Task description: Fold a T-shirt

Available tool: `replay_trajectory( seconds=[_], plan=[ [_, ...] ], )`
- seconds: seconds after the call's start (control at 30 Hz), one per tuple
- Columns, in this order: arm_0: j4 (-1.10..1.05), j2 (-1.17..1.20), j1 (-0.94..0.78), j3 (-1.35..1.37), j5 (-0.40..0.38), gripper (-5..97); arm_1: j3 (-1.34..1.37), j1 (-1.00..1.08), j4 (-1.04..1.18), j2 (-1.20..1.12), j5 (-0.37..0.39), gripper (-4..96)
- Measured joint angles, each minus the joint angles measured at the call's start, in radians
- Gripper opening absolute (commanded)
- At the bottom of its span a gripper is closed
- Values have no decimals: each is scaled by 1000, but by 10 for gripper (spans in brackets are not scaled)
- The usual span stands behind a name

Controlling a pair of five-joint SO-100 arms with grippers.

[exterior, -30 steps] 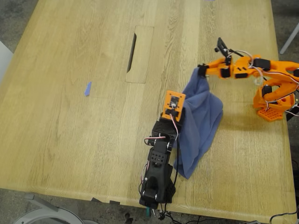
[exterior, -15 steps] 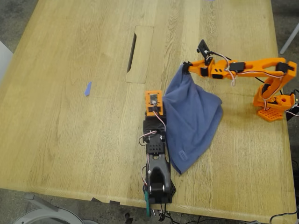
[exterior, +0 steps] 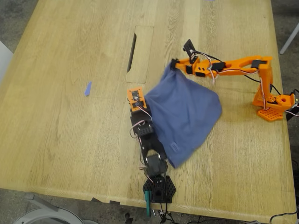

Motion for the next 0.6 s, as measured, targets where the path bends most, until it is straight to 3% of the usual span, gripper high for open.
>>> replay_trajectory(
  seconds=[0.4,0.6],
  plan=[
    [-137,-376,-61,-337,-2,-1,-489,64,-11,-387,9,-3],
    [-202,-589,-66,-541,-2,-1,-598,98,-77,-491,18,-3]
  ],
)
